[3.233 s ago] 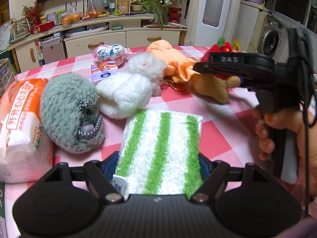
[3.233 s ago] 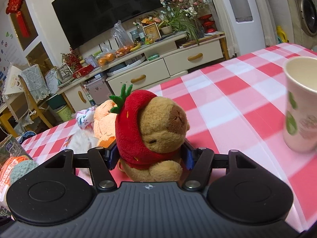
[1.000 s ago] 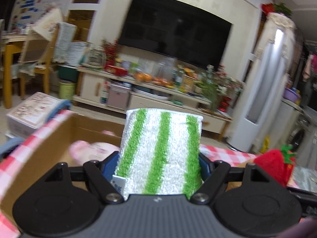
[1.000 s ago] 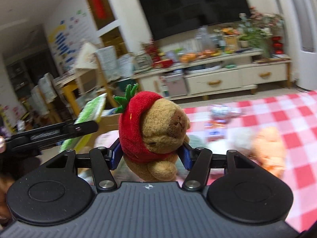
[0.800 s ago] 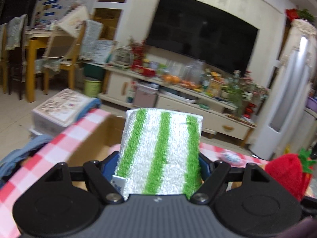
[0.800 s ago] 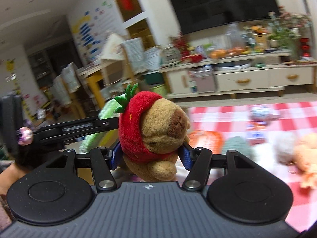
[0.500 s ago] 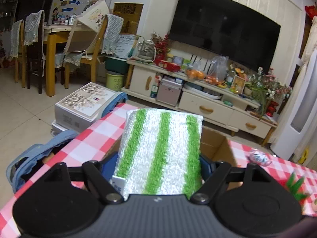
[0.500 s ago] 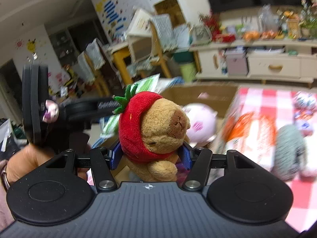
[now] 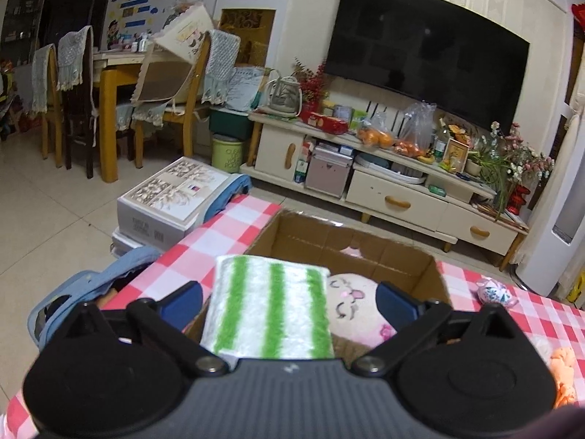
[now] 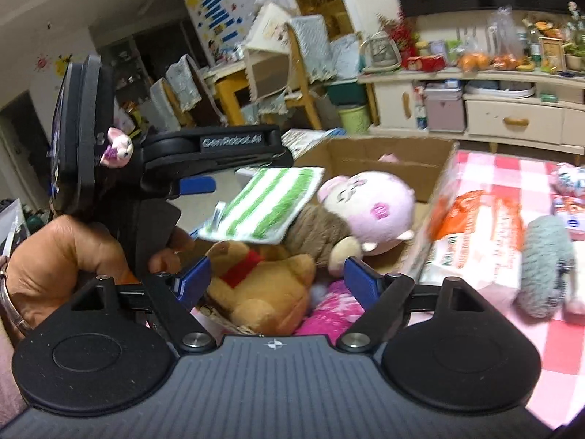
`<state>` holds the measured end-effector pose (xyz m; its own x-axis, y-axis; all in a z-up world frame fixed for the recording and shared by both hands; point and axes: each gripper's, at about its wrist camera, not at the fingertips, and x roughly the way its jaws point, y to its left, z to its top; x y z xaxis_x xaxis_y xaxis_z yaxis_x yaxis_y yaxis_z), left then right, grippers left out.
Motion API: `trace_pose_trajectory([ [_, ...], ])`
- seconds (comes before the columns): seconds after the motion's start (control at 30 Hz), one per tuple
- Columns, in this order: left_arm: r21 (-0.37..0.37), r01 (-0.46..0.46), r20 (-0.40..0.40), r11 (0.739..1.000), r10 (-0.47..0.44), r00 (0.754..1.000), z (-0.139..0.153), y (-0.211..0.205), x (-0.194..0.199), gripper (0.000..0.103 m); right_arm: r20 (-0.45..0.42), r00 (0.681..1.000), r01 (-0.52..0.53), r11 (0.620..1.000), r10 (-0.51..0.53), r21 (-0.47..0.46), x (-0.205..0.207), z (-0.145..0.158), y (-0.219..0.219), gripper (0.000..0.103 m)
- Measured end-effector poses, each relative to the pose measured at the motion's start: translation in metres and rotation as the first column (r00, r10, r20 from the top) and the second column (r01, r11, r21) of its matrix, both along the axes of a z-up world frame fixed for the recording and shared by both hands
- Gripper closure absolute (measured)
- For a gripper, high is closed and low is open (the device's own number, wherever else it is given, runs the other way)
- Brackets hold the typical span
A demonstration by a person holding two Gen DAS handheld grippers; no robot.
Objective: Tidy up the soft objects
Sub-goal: 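Open right gripper to drop the capybara into the box while left releases the towel, then move both open tools back from the box to the table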
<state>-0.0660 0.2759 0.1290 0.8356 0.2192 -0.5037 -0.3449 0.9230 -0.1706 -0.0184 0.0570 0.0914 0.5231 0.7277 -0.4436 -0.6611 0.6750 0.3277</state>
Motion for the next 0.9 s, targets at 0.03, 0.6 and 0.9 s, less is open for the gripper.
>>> trace_pose_trajectory([
  [0.03, 0.003, 0.008, 0.001, 1.0, -0.008, 1.0, 0.0, -0.002, 0.001, 0.002, 0.003, 1.0, 0.019, 1.0, -0.019, 0.007, 0.006, -0.003, -0.006, 0.003],
  [0.6, 0.045, 0.124, -0.032, 0.991, -0.122, 0.992, -0.005, -0.054, 0.014, 0.001, -0.017, 0.953, 0.303, 0.949, -0.303, 0.085, -0.005, -0.013, -0.091, 0.0],
  [0.9, 0.071, 0.184, -0.058, 0.98, -0.181, 0.982, -0.01, -0.086, 0.02, 0.001, -0.006, 0.935, 0.355, 0.932, -0.356, 0.069, -0.012, -0.008, -0.1, 0.0],
])
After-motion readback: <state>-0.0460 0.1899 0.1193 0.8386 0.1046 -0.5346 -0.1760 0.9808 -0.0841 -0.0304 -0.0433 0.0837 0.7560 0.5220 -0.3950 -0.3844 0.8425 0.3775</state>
